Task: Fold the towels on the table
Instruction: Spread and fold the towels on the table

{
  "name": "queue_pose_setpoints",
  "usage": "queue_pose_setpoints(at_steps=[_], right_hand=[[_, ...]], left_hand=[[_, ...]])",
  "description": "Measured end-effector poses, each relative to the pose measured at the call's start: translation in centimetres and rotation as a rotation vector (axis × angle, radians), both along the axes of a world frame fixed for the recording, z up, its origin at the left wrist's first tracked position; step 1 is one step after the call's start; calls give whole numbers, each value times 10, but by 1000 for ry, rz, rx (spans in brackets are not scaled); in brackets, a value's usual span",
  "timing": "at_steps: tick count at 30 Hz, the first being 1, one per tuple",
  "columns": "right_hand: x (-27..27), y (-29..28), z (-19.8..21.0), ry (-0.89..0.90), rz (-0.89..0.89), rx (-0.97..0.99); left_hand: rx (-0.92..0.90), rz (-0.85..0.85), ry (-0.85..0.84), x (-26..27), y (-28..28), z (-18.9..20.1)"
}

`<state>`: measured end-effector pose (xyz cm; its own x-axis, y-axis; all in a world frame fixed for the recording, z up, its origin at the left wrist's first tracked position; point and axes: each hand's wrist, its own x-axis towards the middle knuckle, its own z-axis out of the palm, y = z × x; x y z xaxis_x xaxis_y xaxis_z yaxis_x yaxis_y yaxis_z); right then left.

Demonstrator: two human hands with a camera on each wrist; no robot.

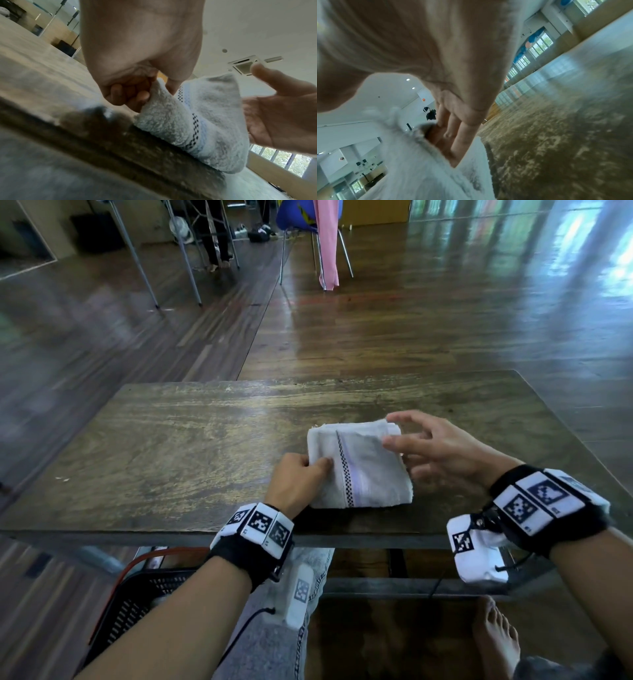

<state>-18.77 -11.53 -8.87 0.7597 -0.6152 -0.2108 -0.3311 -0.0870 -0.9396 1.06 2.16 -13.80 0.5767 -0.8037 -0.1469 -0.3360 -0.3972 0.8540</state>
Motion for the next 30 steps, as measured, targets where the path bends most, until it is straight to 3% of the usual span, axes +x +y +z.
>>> queue_pose_setpoints(at_steps=[2,6,8,13,19,22,25,27,30], right_hand=[[10,-5,-3,-2,-75,5],[30,-19,-14,94,-234,-229],[37,-27,-22,102,-317,-249],[48,-40,-42,261,-328,-247],[57,-42,-47,303,-379,-394],[61,-35,-48,375,-315,-549],[62,-27,-44,490,-109,-779],[60,-25,-43,570,11,-773],[55,-25,-41,655,47,-804]], left_hand=[[0,23,-49,2,-10,2],[-69,41,-90,7,-35,3],[-72,27,-131,10,-45,-2],[-10,54,-318,11,-60,-17],[99,82,-364,9,-67,-17],[125,107,-326,7,-66,-14],[180,137,-264,3,-66,-9],[196,149,-235,2,-65,-6],[203,156,-95,6,-64,-1]])
